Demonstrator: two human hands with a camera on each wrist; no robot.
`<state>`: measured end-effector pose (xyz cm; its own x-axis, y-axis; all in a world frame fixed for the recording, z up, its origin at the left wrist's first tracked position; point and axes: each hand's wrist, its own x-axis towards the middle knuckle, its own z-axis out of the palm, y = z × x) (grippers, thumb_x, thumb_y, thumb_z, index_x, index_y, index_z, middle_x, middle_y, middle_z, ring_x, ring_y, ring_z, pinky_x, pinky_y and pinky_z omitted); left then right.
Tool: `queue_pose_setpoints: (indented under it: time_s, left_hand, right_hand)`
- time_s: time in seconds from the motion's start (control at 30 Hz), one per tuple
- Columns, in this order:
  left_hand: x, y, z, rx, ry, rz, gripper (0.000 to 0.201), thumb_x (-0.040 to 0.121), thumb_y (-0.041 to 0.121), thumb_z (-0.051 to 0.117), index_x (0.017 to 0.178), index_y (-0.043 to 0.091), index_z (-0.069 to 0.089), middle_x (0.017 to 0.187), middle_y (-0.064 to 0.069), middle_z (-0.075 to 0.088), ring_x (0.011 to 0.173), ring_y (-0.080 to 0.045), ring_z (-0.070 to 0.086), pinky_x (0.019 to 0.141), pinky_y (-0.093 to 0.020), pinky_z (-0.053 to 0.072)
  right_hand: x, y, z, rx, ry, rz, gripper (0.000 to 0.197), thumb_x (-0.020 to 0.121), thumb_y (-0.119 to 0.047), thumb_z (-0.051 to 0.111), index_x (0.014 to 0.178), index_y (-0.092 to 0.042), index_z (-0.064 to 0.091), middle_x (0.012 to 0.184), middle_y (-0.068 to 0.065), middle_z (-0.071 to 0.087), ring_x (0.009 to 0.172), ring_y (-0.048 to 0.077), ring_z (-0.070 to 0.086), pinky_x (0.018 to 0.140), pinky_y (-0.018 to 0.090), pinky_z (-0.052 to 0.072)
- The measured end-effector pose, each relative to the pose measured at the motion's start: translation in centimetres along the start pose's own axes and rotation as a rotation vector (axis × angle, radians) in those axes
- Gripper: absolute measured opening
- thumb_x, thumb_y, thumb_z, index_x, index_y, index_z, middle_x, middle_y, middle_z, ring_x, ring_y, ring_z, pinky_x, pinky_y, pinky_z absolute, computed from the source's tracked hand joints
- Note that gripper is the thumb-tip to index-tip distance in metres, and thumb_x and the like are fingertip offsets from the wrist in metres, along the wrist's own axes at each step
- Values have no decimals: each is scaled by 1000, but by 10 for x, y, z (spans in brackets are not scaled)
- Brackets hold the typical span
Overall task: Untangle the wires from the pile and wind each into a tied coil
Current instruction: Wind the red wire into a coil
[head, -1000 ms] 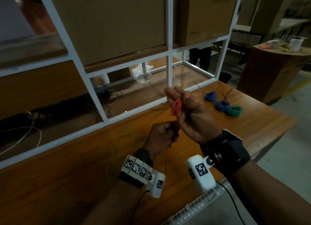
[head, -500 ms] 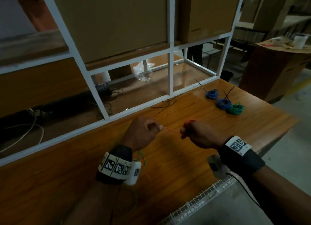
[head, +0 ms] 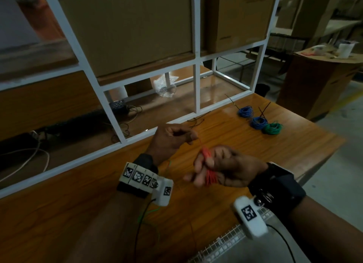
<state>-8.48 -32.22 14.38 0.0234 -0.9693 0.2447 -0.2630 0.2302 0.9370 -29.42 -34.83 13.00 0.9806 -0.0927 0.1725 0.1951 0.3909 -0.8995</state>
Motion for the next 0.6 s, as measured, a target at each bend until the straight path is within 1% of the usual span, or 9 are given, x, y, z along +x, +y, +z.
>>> queue_pose_setpoints:
  time_s: [0.07, 0.13, 0.2, 0.3, 0.37, 0.43, 0.47, 0.53, 0.6]
  left_hand:
    - [-4, -7, 15, -124, -22, -88, 16, 92, 7, 63, 100, -6, 69, 84, -10, 70, 71, -13, 65, 62, -25, 50]
    - [-9, -17, 31, -123, 3, -167, 14, 95, 11, 59, 96, 6, 72, 79, -7, 68, 66, -17, 57, 58, -32, 45]
    - [-17, -27, 46, -80, 7, -229, 21, 98, 13, 56, 96, 19, 76, 72, -1, 67, 58, -10, 52, 52, -25, 40]
    - [-31, -39, 60, -40, -14, -263, 20, 99, 18, 57, 100, 14, 77, 67, 5, 65, 51, 1, 51, 51, -16, 38]
    - [-39, -44, 59, 16, -7, -269, 19, 97, 23, 61, 95, 13, 77, 67, 3, 66, 53, 0, 53, 55, -18, 42]
    - [-43, -49, 51, 86, 16, -279, 18, 94, 27, 65, 88, 14, 77, 69, 2, 68, 59, -4, 58, 63, -28, 50]
    - [-45, -49, 46, 131, 30, -277, 18, 93, 29, 66, 86, 16, 76, 71, 4, 70, 62, -6, 62, 68, -32, 52]
    - [-45, -46, 33, 254, 51, -226, 18, 92, 34, 68, 84, 19, 75, 72, 6, 71, 66, -6, 66, 68, -31, 55]
    - [-42, -39, 20, 413, 68, -144, 18, 92, 34, 67, 85, 20, 76, 73, 8, 70, 67, -6, 64, 62, -25, 53]
  right_hand:
    - [8, -9, 0, 185, 68, -186, 30, 102, -17, 57, 124, 2, 61, 124, 19, 69, 118, 26, 66, 105, 36, 51]
    - [18, -20, 2, 255, 243, -362, 32, 104, -16, 48, 127, 3, 58, 133, 22, 63, 118, 26, 67, 103, 34, 54]
    - [23, -30, 1, 216, 512, -495, 33, 108, -18, 38, 128, -1, 59, 134, 18, 65, 118, 23, 66, 104, 32, 52]
    - [21, -37, -17, 56, 901, -547, 30, 110, -19, 38, 129, -6, 58, 132, 10, 69, 125, 18, 61, 110, 34, 46]
    - [15, -37, -37, -142, 1120, -411, 27, 108, -20, 46, 124, -7, 63, 127, 2, 72, 124, 14, 62, 110, 36, 44]
    - [6, -34, -52, -489, 1324, -255, 26, 106, -29, 51, 109, -11, 70, 104, -4, 75, 99, 10, 66, 96, 38, 52]
    - [0, -32, -56, -673, 1361, -162, 27, 106, -34, 51, 104, -16, 72, 96, -5, 73, 89, 11, 65, 87, 39, 55]
    - [-9, -26, -56, -947, 1214, 144, 25, 106, -36, 49, 104, -20, 69, 99, -1, 71, 90, 23, 66, 84, 47, 59]
    - [-15, -12, -53, -1057, 894, 478, 20, 105, -36, 48, 105, -25, 65, 106, -2, 71, 102, 30, 67, 93, 51, 57]
